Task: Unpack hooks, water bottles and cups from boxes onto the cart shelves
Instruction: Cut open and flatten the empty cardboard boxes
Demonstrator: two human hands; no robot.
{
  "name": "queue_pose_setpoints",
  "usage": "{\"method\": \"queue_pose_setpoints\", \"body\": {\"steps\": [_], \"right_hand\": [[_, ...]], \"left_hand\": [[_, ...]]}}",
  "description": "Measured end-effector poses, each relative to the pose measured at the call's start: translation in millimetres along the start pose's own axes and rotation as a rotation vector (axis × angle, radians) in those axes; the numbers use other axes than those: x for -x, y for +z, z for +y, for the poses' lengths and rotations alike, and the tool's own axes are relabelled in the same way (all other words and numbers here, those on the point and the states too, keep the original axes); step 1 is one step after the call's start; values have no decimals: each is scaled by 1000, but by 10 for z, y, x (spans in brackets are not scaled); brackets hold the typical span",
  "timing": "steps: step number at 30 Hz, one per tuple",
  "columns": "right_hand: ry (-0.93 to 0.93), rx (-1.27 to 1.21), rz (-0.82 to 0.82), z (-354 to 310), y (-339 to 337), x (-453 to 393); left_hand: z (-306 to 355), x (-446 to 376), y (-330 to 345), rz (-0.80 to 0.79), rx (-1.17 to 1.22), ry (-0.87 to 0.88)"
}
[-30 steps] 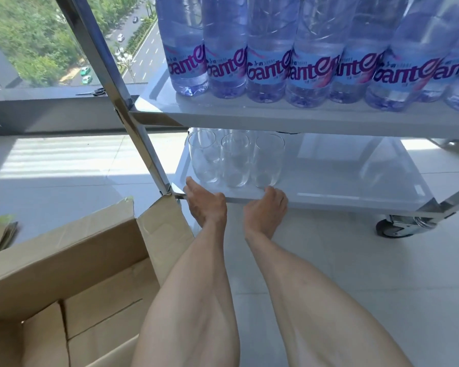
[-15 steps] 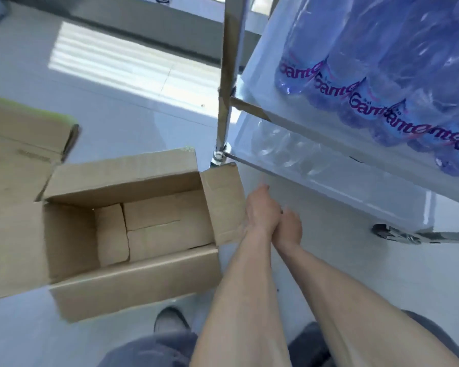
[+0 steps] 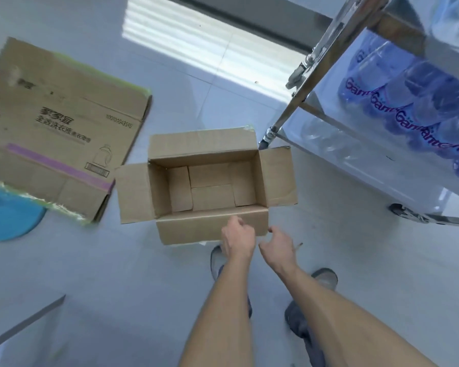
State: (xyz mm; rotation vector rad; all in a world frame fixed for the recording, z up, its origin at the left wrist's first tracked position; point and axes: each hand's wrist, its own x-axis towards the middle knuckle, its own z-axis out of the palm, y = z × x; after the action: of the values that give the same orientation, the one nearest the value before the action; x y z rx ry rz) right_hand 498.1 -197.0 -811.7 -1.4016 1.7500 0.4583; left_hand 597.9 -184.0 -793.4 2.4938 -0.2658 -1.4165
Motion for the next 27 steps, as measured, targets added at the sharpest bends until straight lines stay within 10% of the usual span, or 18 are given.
{"method": "queue_pose_setpoints", "body": {"steps": [5,27], "right_hand": [[-6,46,52,-185,-8,295],[20,70,13,-421,-140,-227]], "left_hand": [[-484,125,-345,-155,-335,-56],[-92,-419,-280,-130,-484,69]]}}
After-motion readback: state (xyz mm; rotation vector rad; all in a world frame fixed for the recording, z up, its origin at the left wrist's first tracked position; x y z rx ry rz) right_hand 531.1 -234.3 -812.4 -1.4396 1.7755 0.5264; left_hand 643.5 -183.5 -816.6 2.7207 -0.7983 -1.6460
